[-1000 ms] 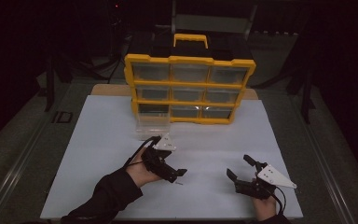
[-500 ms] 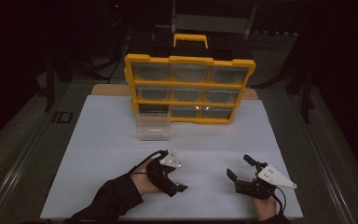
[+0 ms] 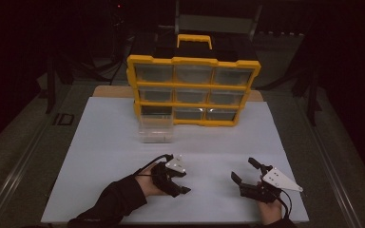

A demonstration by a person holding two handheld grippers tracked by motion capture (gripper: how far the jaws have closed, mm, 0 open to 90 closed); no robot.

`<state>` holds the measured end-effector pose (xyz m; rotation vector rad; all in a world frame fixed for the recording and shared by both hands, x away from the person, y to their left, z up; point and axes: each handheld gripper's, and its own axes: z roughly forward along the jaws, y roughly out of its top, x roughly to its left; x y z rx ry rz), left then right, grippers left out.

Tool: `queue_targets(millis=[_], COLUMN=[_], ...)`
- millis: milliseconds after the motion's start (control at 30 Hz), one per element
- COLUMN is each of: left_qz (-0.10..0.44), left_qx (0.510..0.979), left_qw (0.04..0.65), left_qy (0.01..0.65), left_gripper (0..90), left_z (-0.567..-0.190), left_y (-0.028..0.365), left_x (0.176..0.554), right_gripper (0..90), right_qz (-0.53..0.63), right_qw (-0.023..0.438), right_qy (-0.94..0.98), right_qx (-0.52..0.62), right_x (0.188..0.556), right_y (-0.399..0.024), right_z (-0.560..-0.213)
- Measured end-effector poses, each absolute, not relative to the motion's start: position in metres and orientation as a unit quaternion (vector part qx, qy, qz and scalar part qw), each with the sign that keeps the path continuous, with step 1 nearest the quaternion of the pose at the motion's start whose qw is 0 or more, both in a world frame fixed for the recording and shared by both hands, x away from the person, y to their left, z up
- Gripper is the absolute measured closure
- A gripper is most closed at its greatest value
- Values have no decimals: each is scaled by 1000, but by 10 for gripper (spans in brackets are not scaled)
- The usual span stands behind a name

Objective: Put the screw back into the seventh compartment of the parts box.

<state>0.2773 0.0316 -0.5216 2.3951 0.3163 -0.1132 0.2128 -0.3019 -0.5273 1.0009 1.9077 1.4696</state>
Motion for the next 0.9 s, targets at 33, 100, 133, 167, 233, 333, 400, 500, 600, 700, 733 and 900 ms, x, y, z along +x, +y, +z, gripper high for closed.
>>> queue_targets(millis=[33, 100, 133, 167, 233, 333, 400, 500, 600, 700, 733, 900], left_qz=[-46, -46, -45, -45, -46, -46, -49, -53, -55, -55, -54, -50], left_qx=[927, 930, 932, 932, 932, 933, 933, 935, 935, 937, 938, 943], left_qw=[352, 346, 343, 343, 342, 341, 339, 333, 333, 330, 328, 317], left_qy=[119, 113, 108, 109, 107, 107, 107, 108, 107, 104, 102, 90], left_gripper=[414, 477, 502, 520, 568, 612, 633, 658, 679, 712, 726, 789], left_z=[-523, -525, -525, -527, -528, -530, -532, -535, -537, -536, -536, -535], left_y=[31, 30, 29, 29, 30, 30, 31, 30, 29, 29, 29, 26], left_x=[277, 277, 278, 278, 280, 282, 283, 285, 285, 286, 286, 283], right_gripper=[139, 138, 139, 139, 139, 139, 139, 139, 139, 139, 139, 139], right_qz=[544, 544, 544, 544, 544, 544, 544, 545, 544, 543, 543, 543], right_qw=[264, 264, 264, 264, 264, 263, 263, 263, 263, 263, 263, 264], right_qy=[705, 705, 705, 705, 706, 706, 706, 705, 706, 706, 706, 706], right_qx=[370, 370, 370, 370, 370, 370, 370, 370, 369, 370, 370, 370], right_x=[213, 213, 213, 213, 213, 213, 213, 213, 213, 213, 213, 213], right_y=[-302, -302, -302, -302, -302, -302, -302, -302, -302, -302, -302, -302], right_z=[-527, -527, -527, -527, -527, -527, -527, -527, -528, -528, -528, -528])
